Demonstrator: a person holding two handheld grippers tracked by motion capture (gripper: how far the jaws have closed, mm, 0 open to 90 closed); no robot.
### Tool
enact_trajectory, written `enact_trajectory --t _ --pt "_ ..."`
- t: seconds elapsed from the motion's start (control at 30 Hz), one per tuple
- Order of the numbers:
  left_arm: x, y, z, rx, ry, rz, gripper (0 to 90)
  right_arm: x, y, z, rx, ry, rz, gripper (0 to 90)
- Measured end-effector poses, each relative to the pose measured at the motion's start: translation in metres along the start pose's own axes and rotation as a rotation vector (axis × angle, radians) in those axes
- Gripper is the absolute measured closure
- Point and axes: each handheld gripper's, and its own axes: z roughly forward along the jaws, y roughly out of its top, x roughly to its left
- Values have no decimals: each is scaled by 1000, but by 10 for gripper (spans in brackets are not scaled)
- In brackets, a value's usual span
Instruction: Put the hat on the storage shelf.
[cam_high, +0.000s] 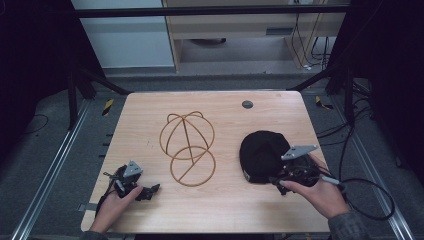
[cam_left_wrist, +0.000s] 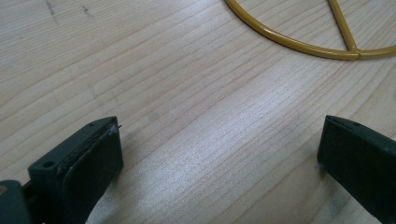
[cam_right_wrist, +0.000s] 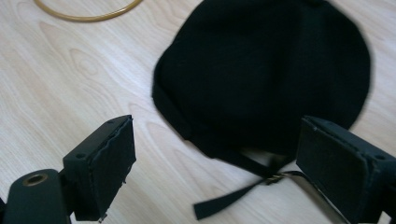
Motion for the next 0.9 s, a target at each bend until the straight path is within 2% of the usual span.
enact_trajectory --t 0.13,0.2,0.27,0.5,0.7,0.9 --pt "0 0 0 0 0 -1 0 -14 17 -6 38 -1 0 131" --pt "0 0 0 0 0 0 0 -20 26 -7 59 -7 -15 143" --pt "0 0 0 0 0 0 0 -25 35 -7 70 4 -17 163" --pt "0 0 0 0 0 0 0 -34 65 -3 141 8 -68 179" --pt "0 0 0 -3 1 -1 0 -36 86 10 187 15 -124 206" --pt "0 0 0 -2 1 -1 0 -43 98 29 232 36 -121 264"
